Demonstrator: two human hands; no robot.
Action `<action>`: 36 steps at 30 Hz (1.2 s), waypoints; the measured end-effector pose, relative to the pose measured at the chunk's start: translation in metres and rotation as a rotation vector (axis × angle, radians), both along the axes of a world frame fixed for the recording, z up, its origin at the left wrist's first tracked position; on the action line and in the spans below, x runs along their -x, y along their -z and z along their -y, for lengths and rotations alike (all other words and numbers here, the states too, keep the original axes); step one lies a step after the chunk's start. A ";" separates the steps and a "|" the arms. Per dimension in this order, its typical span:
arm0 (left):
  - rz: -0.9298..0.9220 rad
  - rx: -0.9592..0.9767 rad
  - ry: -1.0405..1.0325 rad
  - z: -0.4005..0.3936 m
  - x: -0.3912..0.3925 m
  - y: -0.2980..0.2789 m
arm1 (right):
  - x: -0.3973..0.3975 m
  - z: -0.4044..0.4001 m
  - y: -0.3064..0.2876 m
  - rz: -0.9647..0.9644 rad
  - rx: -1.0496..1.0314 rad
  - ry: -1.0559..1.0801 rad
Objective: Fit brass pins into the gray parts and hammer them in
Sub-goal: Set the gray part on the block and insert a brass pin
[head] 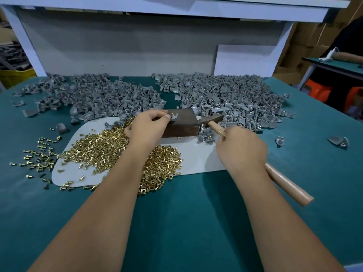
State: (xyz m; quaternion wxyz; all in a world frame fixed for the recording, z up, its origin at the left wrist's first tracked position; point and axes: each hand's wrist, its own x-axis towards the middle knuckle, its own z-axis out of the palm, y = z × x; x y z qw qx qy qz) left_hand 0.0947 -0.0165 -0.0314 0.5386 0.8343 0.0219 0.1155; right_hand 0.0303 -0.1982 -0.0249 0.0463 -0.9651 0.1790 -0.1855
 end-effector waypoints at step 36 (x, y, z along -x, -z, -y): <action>0.100 0.041 0.071 -0.014 -0.019 0.006 | -0.070 -0.053 0.009 0.358 -0.241 -0.223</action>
